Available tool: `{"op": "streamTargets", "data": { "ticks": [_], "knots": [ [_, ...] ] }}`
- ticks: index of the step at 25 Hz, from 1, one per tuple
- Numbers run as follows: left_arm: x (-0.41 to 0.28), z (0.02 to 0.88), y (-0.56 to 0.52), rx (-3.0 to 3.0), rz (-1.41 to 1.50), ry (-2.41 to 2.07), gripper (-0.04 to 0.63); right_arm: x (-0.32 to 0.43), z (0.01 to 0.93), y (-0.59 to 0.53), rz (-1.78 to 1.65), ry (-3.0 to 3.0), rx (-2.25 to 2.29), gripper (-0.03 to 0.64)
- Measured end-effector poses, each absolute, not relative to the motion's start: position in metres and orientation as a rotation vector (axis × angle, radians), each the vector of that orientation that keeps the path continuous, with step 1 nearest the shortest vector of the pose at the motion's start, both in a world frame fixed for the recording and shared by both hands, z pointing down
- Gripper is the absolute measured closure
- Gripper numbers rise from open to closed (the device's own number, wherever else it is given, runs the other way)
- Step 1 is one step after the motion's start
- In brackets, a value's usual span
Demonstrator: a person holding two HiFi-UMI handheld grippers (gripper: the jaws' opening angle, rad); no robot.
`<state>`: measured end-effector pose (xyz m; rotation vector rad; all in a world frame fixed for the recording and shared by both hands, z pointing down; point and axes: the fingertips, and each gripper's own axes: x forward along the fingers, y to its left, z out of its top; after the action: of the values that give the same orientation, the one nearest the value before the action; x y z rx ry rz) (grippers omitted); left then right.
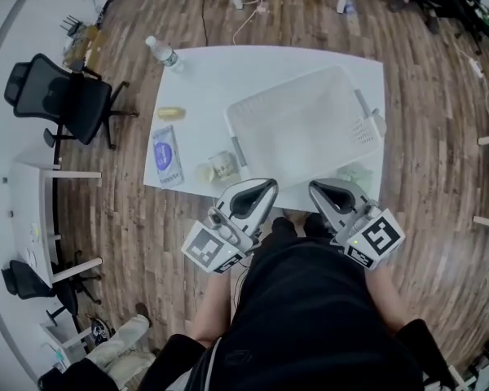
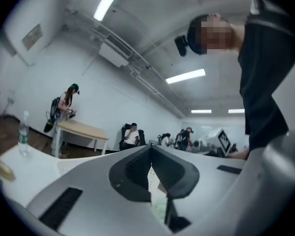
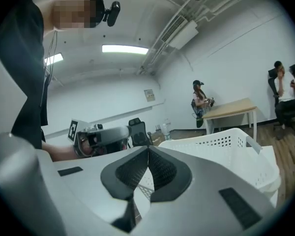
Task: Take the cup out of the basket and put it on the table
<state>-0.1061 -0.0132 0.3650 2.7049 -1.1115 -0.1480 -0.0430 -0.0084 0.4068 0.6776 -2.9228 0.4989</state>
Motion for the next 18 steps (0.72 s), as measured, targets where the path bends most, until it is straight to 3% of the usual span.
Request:
{"op": "streamTargets", "data": {
  "ticks": [4,18],
  "knots": [
    [-0.067,0.386,-0.009,2.770,0.105,-1.143,0.586,-0.029,0.399,-0.009,0.446,-2.951,0.723,0.592],
    [-0.018,0.417,0.008,2.744,0.248,-1.067,0.586,0.005,0.418,-0.005,0.461,-2.894,0.763,0.592]
  ]
}}
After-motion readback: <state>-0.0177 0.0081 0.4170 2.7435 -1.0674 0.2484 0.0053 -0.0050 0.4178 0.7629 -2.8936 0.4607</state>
